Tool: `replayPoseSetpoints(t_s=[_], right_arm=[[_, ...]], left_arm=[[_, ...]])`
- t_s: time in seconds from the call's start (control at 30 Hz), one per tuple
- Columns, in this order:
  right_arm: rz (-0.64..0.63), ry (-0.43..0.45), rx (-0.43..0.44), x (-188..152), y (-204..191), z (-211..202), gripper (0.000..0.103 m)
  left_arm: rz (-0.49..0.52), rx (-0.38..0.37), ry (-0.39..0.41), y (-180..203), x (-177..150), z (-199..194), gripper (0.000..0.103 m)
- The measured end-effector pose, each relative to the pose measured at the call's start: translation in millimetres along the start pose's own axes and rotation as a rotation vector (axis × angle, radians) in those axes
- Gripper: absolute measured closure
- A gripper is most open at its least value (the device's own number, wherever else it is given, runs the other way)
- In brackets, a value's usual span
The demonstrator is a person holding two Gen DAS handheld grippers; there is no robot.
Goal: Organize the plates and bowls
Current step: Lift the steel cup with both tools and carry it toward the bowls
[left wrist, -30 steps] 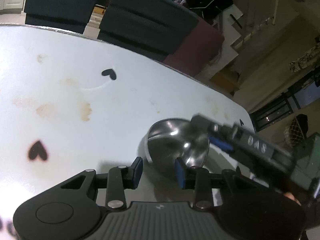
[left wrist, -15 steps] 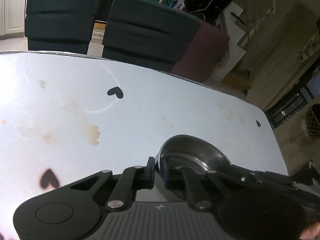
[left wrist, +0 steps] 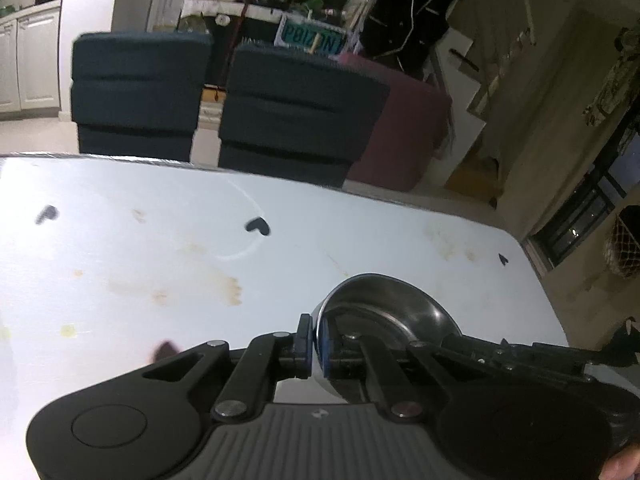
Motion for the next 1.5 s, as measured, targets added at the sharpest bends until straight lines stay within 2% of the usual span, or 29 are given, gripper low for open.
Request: replayPoseSetpoints(t_s=[0.2,0.43,0.83,1.2,1.5], right_arm=[[-0.023,0.044,0.022,3,-40,-35,0.095],[-0.096,0.096,0.041,9,-95,-84,0.095],[-0.097,0.102,0.115,-23,-158,-134,0.095],[-0.134,0.042,0.179,-63,-217,-135,0.095],[-0.181,-0.062,0.232,-100,-268,-112,0.094]], left_arm=[[0.026,0.013,0.049,-8,4,-59,0.099],[-0.01,0.01,0.112,-27,2,-127,0.099],[-0.027,0.016,0.154,-68,-25,-213,0.099],[-0.086,0.079,0.153,-133,-66,-257,0.099],[-0.13,0.145,0.122,-190,-94,-273,0.099]])
Point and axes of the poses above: each gripper's, at about its wrist camera, not at the fingertips, and z roughly the way its jaws point, y to its right, x to its top, the point moved 10 cm from there along z, roughly the way its jaws point, and after that the axes turned 5 degrees about y, right-handed, at the moved point
